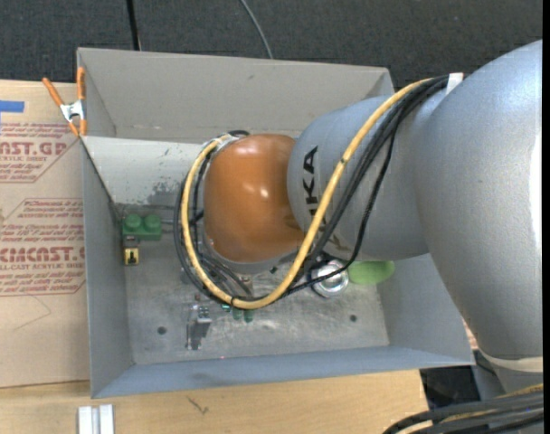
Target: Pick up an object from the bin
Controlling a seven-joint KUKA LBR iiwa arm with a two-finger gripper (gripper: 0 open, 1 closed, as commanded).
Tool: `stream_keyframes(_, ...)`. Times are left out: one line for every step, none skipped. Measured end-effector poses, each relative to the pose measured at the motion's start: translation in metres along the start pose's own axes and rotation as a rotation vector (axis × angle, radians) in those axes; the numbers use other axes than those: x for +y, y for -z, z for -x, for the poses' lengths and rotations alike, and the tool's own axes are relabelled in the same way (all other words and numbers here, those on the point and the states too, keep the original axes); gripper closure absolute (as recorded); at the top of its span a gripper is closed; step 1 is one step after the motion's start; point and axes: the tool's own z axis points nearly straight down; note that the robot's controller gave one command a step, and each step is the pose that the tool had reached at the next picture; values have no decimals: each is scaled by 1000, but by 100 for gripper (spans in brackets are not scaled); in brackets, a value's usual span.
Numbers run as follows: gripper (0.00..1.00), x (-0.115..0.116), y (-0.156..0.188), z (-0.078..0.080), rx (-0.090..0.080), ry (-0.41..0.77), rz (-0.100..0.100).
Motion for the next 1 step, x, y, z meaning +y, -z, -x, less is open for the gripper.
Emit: stream_keyframes(0, -39, -83, 48, -14, 155, 3)
